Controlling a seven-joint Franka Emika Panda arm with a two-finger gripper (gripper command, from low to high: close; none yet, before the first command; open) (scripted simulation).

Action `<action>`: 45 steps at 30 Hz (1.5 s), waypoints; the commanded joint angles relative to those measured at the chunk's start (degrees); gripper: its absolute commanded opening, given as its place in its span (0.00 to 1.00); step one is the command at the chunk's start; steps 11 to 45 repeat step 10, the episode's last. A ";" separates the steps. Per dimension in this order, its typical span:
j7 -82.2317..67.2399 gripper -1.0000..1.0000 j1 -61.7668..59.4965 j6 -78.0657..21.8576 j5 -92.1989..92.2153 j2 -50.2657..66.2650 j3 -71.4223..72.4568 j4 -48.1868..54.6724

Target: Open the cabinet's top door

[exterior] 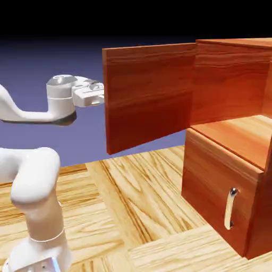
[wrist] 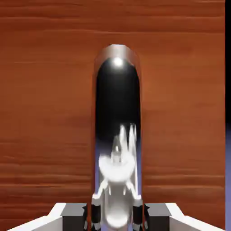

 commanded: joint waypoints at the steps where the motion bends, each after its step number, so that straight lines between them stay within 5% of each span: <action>1: -0.12 0.00 -1.60 -2.16 1.02 0.41 1.52 2.08; 9: -1.46 0.00 -13.76 -15.45 6.47 1.67 10.41 16.74; 10: -1.46 1.00 -13.76 -15.45 6.47 1.67 10.41 16.74; 45: -1.46 1.00 -13.76 -15.45 6.47 1.67 10.41 16.74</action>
